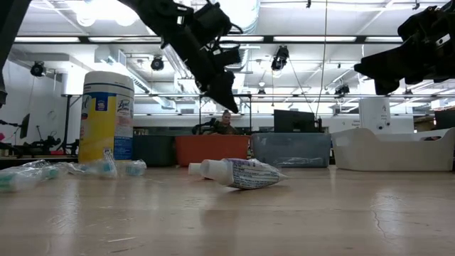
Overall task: Pick & Place Travel size toiletries
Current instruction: Put the middle toothpaste into the orange bin
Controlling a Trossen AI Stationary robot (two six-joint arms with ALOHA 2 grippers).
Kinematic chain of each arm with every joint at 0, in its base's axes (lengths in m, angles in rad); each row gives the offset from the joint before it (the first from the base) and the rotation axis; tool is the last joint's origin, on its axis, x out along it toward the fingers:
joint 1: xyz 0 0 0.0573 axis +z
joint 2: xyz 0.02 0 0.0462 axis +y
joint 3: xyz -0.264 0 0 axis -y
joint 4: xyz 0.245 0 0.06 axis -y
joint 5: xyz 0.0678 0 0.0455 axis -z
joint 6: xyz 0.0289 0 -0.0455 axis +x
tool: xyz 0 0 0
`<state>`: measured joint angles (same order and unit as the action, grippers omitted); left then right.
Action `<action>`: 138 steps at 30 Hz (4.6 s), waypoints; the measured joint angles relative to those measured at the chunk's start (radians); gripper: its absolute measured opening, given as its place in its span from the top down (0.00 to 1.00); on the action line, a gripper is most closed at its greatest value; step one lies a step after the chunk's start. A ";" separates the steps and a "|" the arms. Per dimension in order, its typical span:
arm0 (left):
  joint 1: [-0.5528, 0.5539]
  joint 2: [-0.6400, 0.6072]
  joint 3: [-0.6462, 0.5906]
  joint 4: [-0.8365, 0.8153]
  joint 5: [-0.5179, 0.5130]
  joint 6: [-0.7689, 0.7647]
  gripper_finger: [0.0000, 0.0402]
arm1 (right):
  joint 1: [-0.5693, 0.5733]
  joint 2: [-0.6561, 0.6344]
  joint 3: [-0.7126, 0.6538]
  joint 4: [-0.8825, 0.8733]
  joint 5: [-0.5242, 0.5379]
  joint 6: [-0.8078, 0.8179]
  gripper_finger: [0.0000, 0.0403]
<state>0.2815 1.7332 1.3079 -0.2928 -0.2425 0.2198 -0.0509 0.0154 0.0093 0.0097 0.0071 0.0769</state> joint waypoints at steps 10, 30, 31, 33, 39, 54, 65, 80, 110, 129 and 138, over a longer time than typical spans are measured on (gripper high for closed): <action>-0.145 0.002 -0.003 -0.055 0.028 0.013 0.49 | 0.000 0.000 0.000 0.000 0.000 0.001 0.68; -0.288 0.007 -0.185 0.043 0.196 -0.327 0.49 | 0.000 0.000 0.000 0.000 0.000 0.001 0.69; -0.302 0.007 -0.206 0.074 0.196 -0.330 0.49 | 0.000 0.000 0.000 0.000 0.000 0.000 0.69; -0.328 0.007 -0.244 0.118 0.196 -0.330 0.49 | 0.000 0.000 0.000 0.000 0.000 0.000 0.69; -0.378 0.007 -0.303 0.160 0.179 -0.341 0.49 | 0.000 0.000 0.000 0.000 0.000 0.001 0.68; -0.385 0.009 -0.315 0.208 0.151 -0.403 0.49 | 0.000 0.000 0.000 0.000 0.000 0.001 0.71; -0.394 0.012 -0.394 0.348 0.157 -0.448 0.49 | 0.000 0.000 0.000 0.000 0.000 0.000 0.68; -0.395 0.018 -0.491 0.462 0.166 -0.506 0.49 | 0.000 0.000 0.000 0.000 0.000 -0.001 0.71; -0.415 0.084 -0.471 0.508 0.030 -0.344 0.71 | 0.000 0.000 0.000 0.000 0.000 0.001 0.71; -0.406 -0.055 -0.470 0.502 0.032 -0.294 0.77 | 0.000 0.000 0.000 0.000 0.000 0.001 0.69; -0.350 -0.195 -0.478 0.484 -0.055 -0.260 0.77 | 0.000 0.000 0.000 0.000 0.000 -0.001 0.71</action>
<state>-0.0683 1.5382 0.8295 0.1914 -0.2976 -0.0400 -0.0509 0.0151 0.0093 0.0101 0.0067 0.0761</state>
